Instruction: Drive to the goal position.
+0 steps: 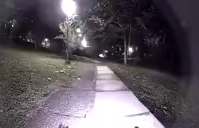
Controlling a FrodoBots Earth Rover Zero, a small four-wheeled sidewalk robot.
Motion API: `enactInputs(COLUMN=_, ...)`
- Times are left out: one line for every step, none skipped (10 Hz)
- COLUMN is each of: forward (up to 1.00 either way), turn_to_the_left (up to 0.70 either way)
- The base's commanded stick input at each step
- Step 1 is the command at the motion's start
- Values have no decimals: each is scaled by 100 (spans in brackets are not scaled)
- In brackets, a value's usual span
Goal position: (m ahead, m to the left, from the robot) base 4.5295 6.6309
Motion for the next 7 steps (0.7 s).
enactInputs(forward=43, turn_to_the_left=0)
enactInputs(forward=43, turn_to_the_left=0)
enactInputs(forward=26, turn_to_the_left=0)
enactInputs(forward=0, turn_to_the_left=0)
enactInputs(forward=41, turn_to_the_left=0)
enactInputs(forward=45, turn_to_the_left=0)
enactInputs(forward=45, turn_to_the_left=0)
